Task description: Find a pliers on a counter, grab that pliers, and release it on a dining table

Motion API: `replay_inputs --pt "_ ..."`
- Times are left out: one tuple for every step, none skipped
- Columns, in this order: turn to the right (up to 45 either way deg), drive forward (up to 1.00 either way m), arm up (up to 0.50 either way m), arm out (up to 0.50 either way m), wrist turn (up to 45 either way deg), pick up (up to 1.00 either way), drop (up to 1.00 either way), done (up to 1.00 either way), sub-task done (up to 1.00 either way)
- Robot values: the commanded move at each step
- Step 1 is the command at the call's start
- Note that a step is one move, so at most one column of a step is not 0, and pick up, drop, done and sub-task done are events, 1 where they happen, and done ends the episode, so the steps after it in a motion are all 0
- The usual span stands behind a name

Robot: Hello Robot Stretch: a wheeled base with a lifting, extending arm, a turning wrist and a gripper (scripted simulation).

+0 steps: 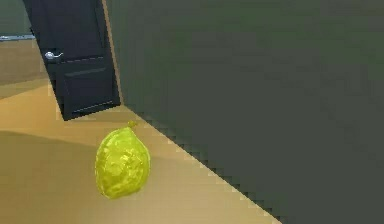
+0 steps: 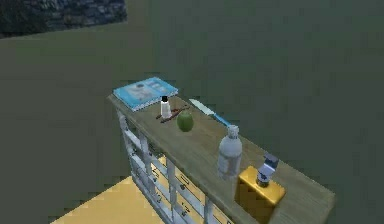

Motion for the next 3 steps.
replay_inputs --pt "45.0 0.00 0.00 0.00 0.0 0.00 0.00 0.00 0.00" --pt "9.0 0.00 0.00 0.00 0.0 0.00 0.00 0.00 0.00" --pt "0.0 0.55 0.00 0.00 0.0 0.00 0.00 0.00 0.00"
